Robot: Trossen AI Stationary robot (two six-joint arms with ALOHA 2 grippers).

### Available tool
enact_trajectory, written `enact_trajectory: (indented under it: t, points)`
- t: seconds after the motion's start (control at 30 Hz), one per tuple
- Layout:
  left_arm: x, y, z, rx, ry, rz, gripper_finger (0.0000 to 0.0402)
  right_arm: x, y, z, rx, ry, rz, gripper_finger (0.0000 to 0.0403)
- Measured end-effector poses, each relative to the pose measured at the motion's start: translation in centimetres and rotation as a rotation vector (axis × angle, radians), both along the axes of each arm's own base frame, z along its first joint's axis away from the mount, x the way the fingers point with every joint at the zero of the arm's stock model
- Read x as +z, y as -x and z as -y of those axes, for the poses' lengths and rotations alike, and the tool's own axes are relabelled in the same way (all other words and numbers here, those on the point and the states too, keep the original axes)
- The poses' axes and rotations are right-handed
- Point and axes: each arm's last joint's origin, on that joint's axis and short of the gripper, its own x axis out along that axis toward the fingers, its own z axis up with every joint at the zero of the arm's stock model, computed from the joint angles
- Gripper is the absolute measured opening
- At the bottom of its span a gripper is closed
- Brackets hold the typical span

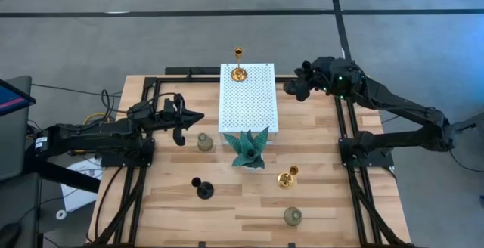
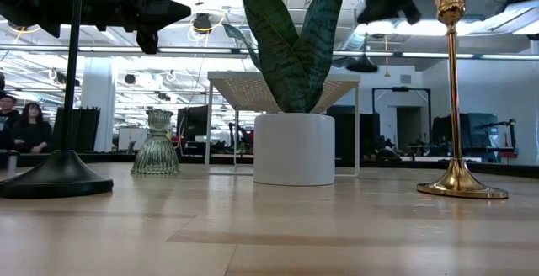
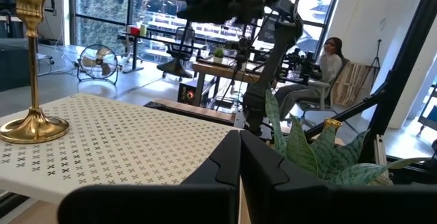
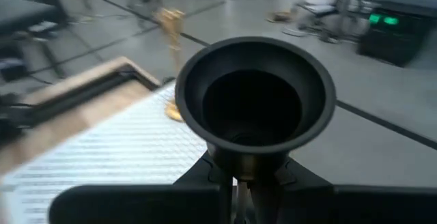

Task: Pick & Place candle stick holders
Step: Put the top black candle holder on the shelf

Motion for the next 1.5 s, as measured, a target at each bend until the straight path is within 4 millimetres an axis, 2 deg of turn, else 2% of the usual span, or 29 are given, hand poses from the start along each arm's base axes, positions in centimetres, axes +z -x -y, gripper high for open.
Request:
enact_trajectory:
  t: [0.17,0.33,0.9,1.03,1.5]
  points:
    - [0.0,0.0,0.0,0.0,0.0,0.0,0.0004,1.8,-1.9,-0.4,0.07,0.006,0.01,0.0015]
    - [0.0,0.0,0.0,0.0,0.0,0.0,0.0006,2.6,-4.3,-0.5,0.147,0.011,-0.007,0.0015]
    - [0.0,0.0,0.0,0.0,0.0,0.0,0.0006,2.7,-13.2,0.1,0.378,-0.007,-0.068,0.0015]
    - [0.0,0.0,0.0,-0.001,0.0,0.0,0.0004,2.6,-14.8,0.5,0.41,-0.011,-0.069,0.0015]
    - [0.0,0.0,0.0,0.0,0.0,0.0,0.0005,-0.1,-18.8,1.8,0.464,-0.044,-0.138,0.0015]
